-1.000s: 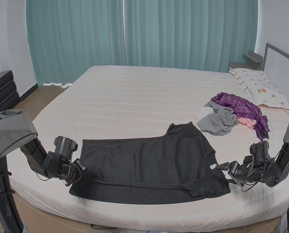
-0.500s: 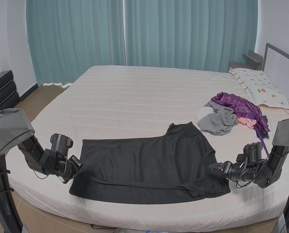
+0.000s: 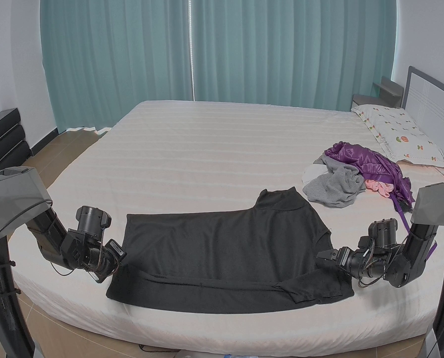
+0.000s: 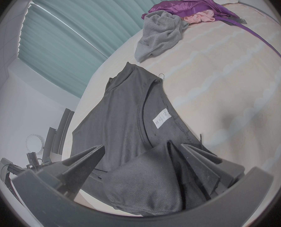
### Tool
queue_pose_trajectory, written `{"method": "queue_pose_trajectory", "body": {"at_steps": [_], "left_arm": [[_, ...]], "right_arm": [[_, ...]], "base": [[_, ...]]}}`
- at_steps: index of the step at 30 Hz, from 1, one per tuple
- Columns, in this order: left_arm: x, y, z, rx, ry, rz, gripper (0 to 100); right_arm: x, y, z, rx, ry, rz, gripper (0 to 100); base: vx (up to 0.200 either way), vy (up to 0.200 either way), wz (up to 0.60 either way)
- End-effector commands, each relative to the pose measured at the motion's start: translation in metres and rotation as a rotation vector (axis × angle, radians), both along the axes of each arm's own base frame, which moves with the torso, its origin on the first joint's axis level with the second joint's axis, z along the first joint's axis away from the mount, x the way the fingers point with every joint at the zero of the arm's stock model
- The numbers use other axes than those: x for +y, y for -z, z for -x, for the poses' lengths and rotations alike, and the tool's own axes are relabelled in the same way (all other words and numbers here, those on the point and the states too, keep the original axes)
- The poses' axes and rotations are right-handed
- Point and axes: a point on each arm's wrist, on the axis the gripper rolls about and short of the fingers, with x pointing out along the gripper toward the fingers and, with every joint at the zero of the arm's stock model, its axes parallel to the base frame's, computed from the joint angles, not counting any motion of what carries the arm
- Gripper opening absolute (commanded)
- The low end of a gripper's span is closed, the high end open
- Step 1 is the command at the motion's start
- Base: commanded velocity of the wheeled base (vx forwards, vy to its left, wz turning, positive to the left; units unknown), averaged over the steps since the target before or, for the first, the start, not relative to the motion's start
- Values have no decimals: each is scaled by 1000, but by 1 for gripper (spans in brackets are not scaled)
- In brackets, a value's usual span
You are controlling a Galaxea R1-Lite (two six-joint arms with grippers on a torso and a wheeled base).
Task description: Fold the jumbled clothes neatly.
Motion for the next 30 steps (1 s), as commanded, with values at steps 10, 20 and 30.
{"method": "queue_pose_trajectory", "body": {"at_steps": [10,20,30], "left_arm": [[2,-16,10,-28,3,6,0],[-8,-11,18,0,45,-3,0],[-8,-11,15,-7,44,-4,0]], "right_arm": [[-2,2,5,20,11,-4,100],[-2,2,6,25,11,-4,100],[-1,2,8,29,7,-3,100]], "base": [[0,0,0],[0,0,0],[0,0,0]]}}
